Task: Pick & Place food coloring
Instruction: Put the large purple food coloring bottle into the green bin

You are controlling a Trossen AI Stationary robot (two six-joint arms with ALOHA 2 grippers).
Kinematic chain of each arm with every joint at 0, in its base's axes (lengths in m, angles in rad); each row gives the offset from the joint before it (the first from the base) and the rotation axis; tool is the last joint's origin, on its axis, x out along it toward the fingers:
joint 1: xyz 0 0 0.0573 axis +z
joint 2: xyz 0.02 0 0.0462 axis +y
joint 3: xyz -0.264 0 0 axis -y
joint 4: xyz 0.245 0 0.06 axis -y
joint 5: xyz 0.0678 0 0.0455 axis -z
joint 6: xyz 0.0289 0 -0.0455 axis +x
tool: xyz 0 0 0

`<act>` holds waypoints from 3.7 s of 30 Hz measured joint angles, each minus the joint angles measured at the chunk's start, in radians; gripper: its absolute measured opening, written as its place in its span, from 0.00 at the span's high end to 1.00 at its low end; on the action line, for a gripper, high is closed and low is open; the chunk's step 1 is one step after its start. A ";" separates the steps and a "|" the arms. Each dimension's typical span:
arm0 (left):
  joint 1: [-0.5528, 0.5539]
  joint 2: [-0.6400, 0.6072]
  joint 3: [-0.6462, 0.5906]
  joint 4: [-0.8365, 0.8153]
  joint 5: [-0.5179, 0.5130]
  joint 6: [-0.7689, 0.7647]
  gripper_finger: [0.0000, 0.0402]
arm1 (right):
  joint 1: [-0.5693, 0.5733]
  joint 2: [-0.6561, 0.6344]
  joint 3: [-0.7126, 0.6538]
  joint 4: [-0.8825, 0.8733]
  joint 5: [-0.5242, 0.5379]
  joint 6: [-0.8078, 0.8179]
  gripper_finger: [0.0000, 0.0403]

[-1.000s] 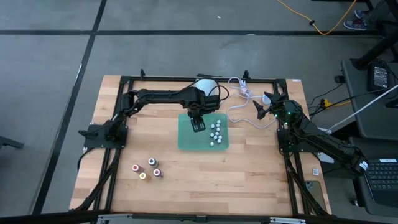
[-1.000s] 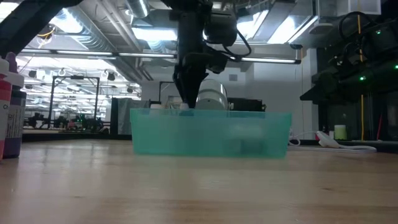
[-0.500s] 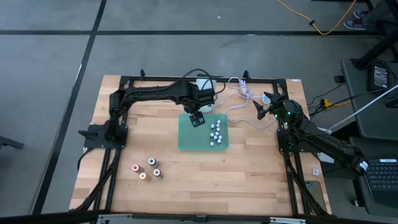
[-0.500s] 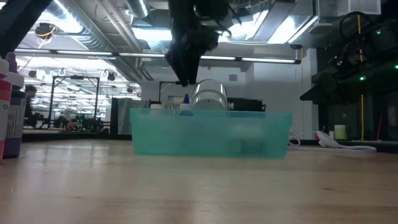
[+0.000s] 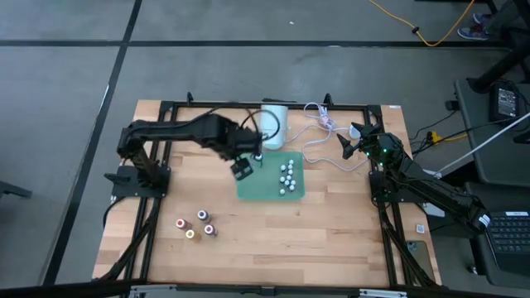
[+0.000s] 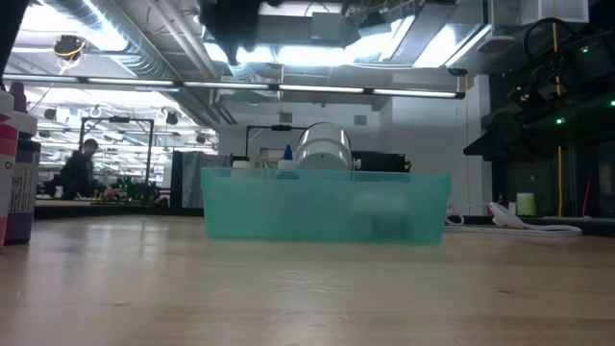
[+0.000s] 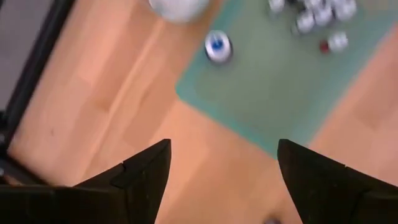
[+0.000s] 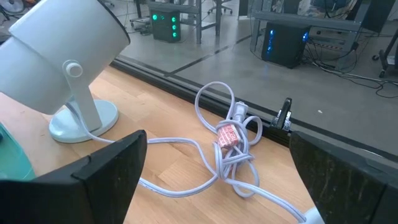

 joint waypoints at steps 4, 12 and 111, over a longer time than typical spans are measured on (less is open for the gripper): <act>-0.078 -0.032 -0.004 -0.068 0.013 -0.099 0.29 | 0.000 0.000 0.000 0.000 0.000 0.000 0.02; -0.207 -0.107 -0.122 -0.065 0.100 -0.301 0.29 | 0.000 0.000 0.000 0.000 0.000 0.000 0.02; -0.359 -0.259 -0.716 0.335 0.266 -0.594 0.70 | 0.000 0.000 0.000 0.000 0.000 0.000 0.02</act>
